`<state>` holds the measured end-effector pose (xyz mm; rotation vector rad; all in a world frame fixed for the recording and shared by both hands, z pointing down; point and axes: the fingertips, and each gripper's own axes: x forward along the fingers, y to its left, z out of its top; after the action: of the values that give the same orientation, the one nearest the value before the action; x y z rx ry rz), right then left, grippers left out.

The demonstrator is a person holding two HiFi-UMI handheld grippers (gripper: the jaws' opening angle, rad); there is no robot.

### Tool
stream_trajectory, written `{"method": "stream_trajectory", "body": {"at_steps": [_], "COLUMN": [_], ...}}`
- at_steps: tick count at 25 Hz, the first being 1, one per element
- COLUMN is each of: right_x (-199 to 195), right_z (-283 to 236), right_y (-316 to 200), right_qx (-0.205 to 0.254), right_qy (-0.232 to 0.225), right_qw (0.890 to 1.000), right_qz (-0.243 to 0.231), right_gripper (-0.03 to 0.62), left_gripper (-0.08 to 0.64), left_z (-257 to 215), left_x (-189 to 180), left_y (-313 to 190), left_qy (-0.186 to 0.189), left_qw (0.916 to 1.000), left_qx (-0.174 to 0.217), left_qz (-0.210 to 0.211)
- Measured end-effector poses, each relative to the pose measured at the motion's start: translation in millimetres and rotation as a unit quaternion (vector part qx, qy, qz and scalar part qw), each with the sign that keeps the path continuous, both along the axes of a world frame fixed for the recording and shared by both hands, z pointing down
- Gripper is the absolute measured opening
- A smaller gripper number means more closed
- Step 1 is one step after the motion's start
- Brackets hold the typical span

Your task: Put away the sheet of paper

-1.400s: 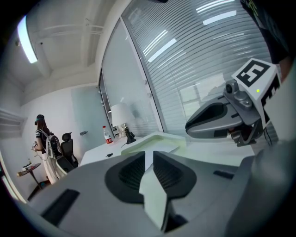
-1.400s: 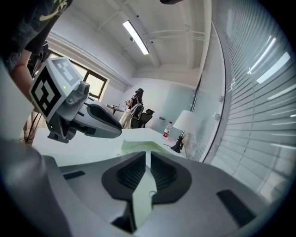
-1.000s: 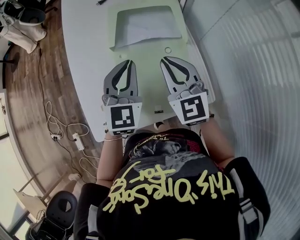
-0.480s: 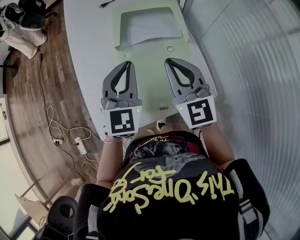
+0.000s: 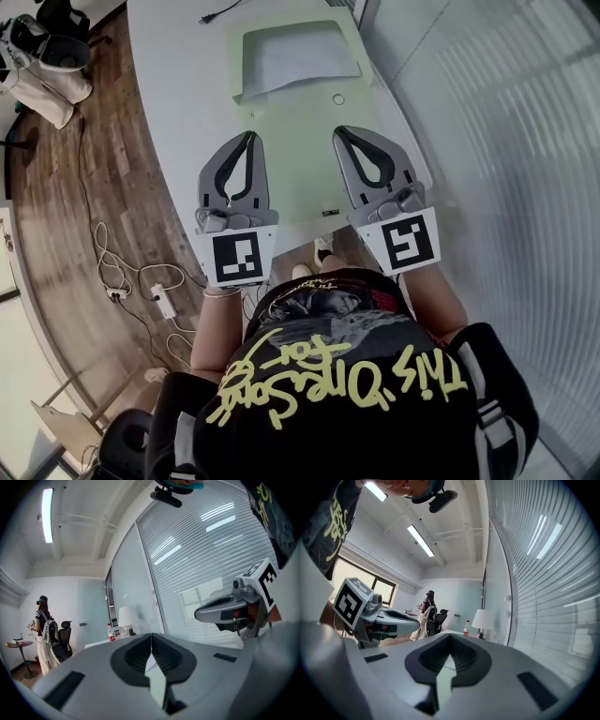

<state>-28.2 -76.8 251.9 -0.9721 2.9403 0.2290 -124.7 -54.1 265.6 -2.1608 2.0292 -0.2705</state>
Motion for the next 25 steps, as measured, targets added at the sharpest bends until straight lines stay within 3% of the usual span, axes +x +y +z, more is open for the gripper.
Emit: {"method": "stream_trajectory", "body": {"at_steps": [5,8,25], "right_x": [7,11,18], "right_z": [-9,-15,-19], "right_y": [9,16,42], "right_qx": [0.011,0.008,-0.001], "right_qy": [-0.012,-0.016,-0.013], "right_qw": [1.0,1.0,1.0], "right_qz": [0.018,0.02,0.018], "right_gripper": [0.006,0.006,0.006], "left_gripper": [0.011,0.011,0.009], "left_z": [-12,-18,-21], "left_x": [2,5,2], "left_y": [9,16,46], "left_qy": [0.01,-0.002,0.01], "left_qw": [0.9999,0.9998,0.9997], "left_qx": [0.012,0.02,0.02], "left_qz": [0.002,0.003,-0.012]}}
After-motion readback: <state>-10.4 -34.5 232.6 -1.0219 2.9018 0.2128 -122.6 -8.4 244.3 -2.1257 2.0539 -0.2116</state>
